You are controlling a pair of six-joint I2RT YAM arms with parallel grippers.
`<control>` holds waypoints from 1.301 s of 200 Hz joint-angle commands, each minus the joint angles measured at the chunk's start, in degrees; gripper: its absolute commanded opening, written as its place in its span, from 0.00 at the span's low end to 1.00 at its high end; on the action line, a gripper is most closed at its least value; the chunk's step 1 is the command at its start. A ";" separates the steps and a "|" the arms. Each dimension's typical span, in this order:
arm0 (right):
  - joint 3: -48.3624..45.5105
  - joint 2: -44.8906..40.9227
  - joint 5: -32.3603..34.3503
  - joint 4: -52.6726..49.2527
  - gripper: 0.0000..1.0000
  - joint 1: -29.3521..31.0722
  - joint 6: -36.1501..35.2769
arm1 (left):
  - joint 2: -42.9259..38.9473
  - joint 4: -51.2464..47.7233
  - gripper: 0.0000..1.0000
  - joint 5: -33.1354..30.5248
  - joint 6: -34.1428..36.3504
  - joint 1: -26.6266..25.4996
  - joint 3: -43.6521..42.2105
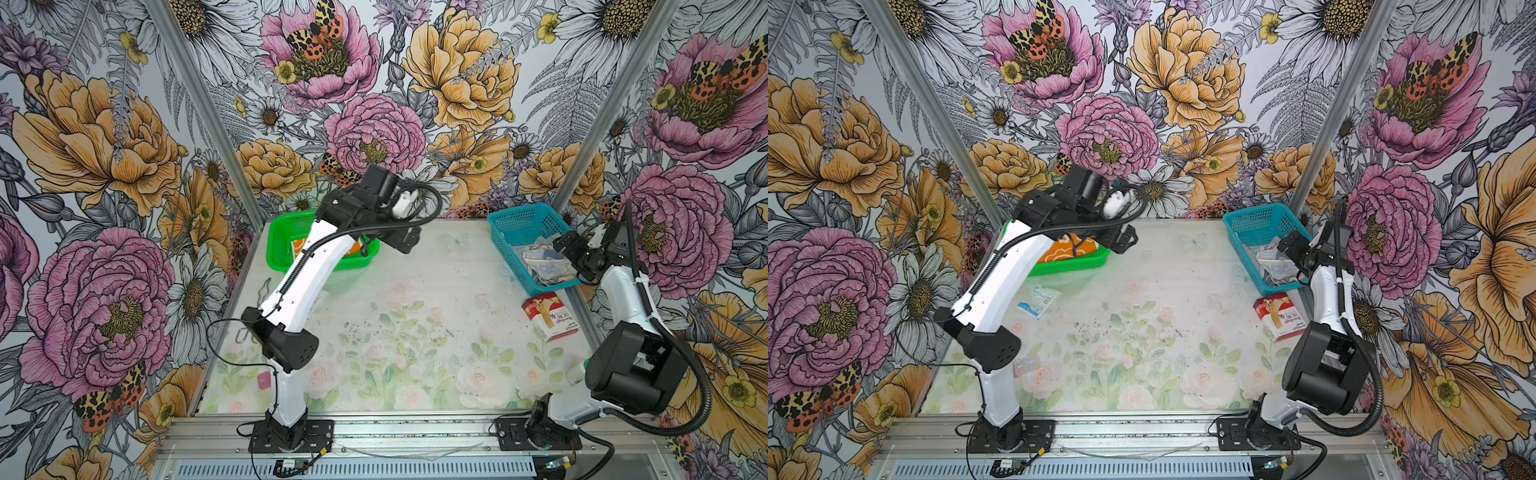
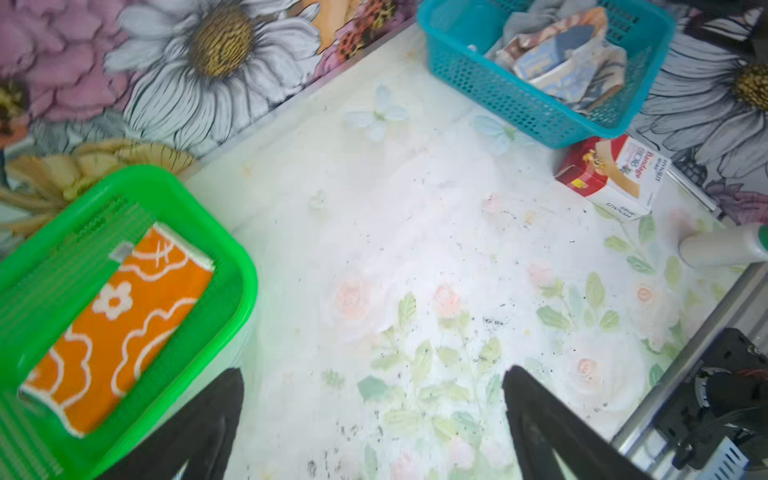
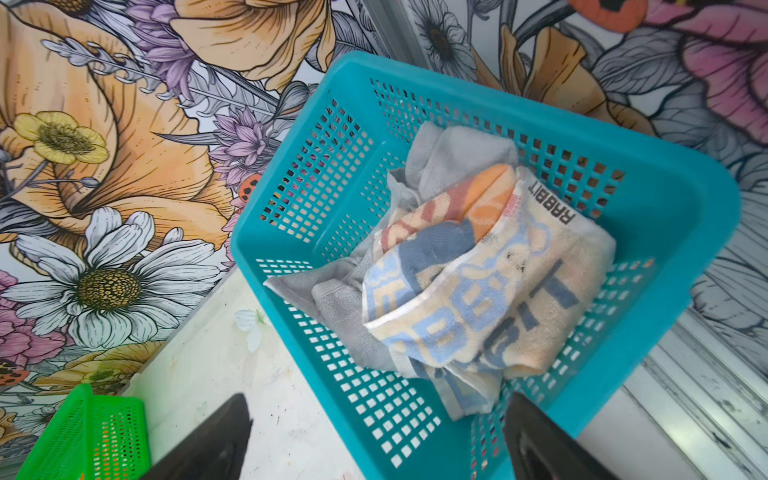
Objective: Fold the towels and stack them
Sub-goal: 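Reach the right gripper into the teal basket while the left arm withdraws, then grasp the pink-orange printed towel in the teal basket with the right gripper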
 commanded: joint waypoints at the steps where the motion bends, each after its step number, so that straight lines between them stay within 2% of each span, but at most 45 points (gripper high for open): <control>1: 2.18 2.50 -0.58 2.40 0.96 0.71 -1.20 | -14.88 19.09 0.99 13.98 -1.44 3.17 -17.39; 18: 4.13 4.48 1.43 2.53 0.96 0.77 -1.75 | -19.71 30.52 0.99 13.17 -0.02 -1.11 -30.43; 34: 5.95 5.73 3.39 2.52 0.96 0.62 -1.85 | -25.10 46.23 0.99 13.02 0.85 -5.46 -44.08; 53: 8.27 7.81 5.71 2.52 0.97 0.60 -1.55 | -33.51 70.82 0.99 18.97 -5.91 -6.74 -61.89; 62: 9.58 9.29 6.39 2.44 0.97 0.60 -1.57 | -36.58 76.27 0.99 19.01 -8.12 -6.76 -67.07; 72: 11.13 11.07 6.99 2.43 0.96 0.60 -1.53 | -38.69 75.80 0.99 15.62 -8.62 -6.98 -69.44; 102: 16.13 16.86 7.38 2.34 0.96 0.61 -2.00 | -41.22 64.00 0.99 8.31 -9.04 -6.73 -69.82; 126: 18.51 20.32 7.56 2.34 0.94 0.60 -2.80 | -41.05 59.06 0.99 6.60 -14.36 -4.80 -71.40; 143: 20.04 22.90 7.01 2.32 0.93 0.68 -2.80 | -38.78 62.27 0.99 10.79 -21.06 -2.67 -74.36; 156: 20.75 24.54 7.03 2.35 0.92 0.81 -2.80 | -37.74 67.49 0.99 12.57 -23.70 -3.22 -77.37; 185: 21.69 27.10 7.39 2.39 0.90 0.78 -3.28 | -37.26 69.93 0.99 11.19 -24.84 -4.95 -79.15; 239: 23.73 29.95 8.39 2.15 0.83 0.47 -4.06 | -36.65 75.42 0.99 11.91 -27.64 -5.09 -83.55; 260: 25.92 31.14 7.05 1.40 0.70 0.42 -4.03 | -36.57 76.42 0.99 11.96 -28.24 -5.06 -84.23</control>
